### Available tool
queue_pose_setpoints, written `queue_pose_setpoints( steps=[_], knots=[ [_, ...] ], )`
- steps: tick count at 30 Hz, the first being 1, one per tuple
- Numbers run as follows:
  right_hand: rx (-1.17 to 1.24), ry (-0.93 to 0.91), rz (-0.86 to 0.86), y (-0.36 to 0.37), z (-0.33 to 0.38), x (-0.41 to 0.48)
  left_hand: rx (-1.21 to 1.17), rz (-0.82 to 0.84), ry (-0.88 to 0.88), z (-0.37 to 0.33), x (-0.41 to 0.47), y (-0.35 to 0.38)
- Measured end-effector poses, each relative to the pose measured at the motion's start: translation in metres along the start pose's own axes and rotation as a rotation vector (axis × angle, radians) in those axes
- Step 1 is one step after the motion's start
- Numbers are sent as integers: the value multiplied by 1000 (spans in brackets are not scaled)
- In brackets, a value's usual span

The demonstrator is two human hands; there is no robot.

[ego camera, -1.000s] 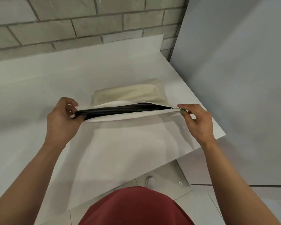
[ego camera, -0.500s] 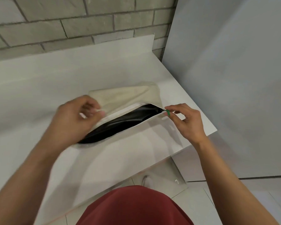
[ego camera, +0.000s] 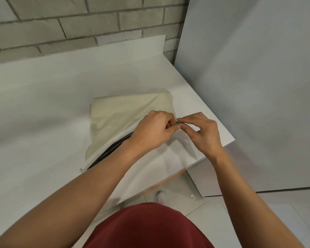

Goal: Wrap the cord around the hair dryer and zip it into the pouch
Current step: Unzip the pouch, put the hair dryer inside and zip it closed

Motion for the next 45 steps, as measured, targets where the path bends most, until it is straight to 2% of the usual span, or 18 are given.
queue_pose_setpoints(
  steps=[3,7,10,14,18,21,24,27,38,42,45],
  knots=[
    [-14,3,-7,0,0,2,-52,-6,-47,0,-1,-3],
    [-51,-28,-7,0,-1,4,-259,5,-227,1,-8,-3],
    [-52,-4,-38,-7,-7,8,-253,-62,-310,11,-19,-4],
    [-79,32,-38,-15,-20,6,-59,-205,-282,27,-43,-17],
    [-220,107,205,-18,-15,9,35,-338,-133,33,-53,-29],
    [-165,24,265,-1,34,12,37,-367,-106,32,-49,-38],
    [-319,-183,175,40,72,17,1,-363,-104,32,-46,-41],
    [-399,-304,63,61,71,24,-7,-361,-121,36,-53,-42],
    [-403,-373,55,42,45,28,-2,-465,-325,54,-103,-52],
    [-406,-344,171,41,38,25,-8,-486,-359,58,-117,-60],
    [-411,-361,237,62,64,12,9,-485,-353,56,-118,-63]
  ],
)
Point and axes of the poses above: each hand's wrist, its own x-axis towards the middle knuckle, its own y-axis out of the palm, z = x × y, the point moved 3 cm from there along x, towards the middle knuckle, and after that the axes turned 11 degrees about y, right-handed, at the moved point
